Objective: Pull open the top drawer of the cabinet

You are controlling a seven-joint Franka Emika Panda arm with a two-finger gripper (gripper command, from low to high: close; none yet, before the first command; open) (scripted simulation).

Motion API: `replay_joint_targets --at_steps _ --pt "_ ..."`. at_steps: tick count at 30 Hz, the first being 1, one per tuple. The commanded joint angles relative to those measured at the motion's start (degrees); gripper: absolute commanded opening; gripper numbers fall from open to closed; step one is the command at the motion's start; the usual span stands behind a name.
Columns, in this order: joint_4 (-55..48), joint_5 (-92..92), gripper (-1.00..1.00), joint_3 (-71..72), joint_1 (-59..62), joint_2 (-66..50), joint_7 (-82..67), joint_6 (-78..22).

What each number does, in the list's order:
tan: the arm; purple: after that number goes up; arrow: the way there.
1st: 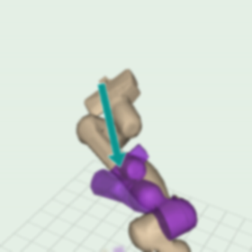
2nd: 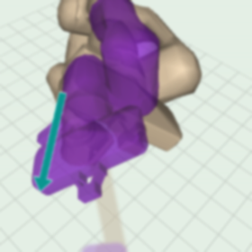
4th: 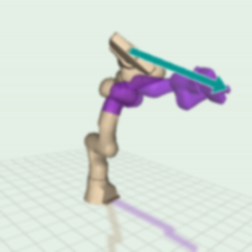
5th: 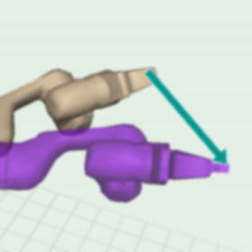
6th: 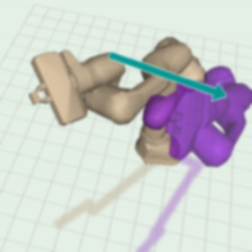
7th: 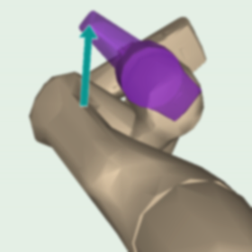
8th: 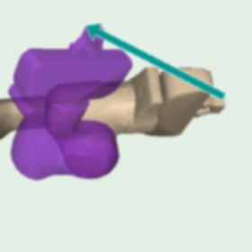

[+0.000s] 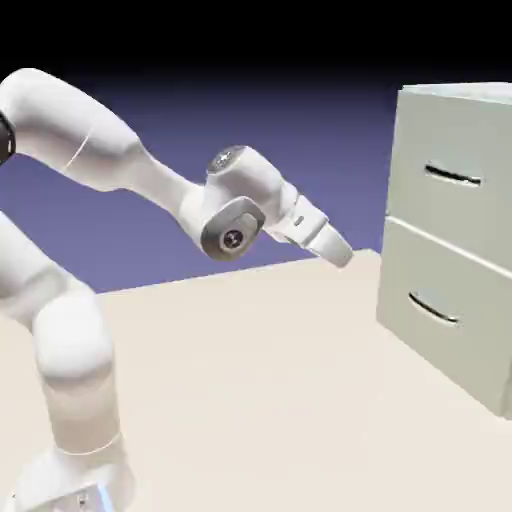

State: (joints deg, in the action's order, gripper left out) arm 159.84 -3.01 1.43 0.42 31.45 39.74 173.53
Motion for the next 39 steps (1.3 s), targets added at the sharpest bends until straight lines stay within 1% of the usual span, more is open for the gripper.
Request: replay_joint_targets --at_steps 1,39 --pt "-0.96 -2.50 0.00 1.19 0.92 -1.00 -2.25 -0.40" --pt "-37.41 -97.18 0.00 46.26 35.97 -39.03 -87.81 -15.49"
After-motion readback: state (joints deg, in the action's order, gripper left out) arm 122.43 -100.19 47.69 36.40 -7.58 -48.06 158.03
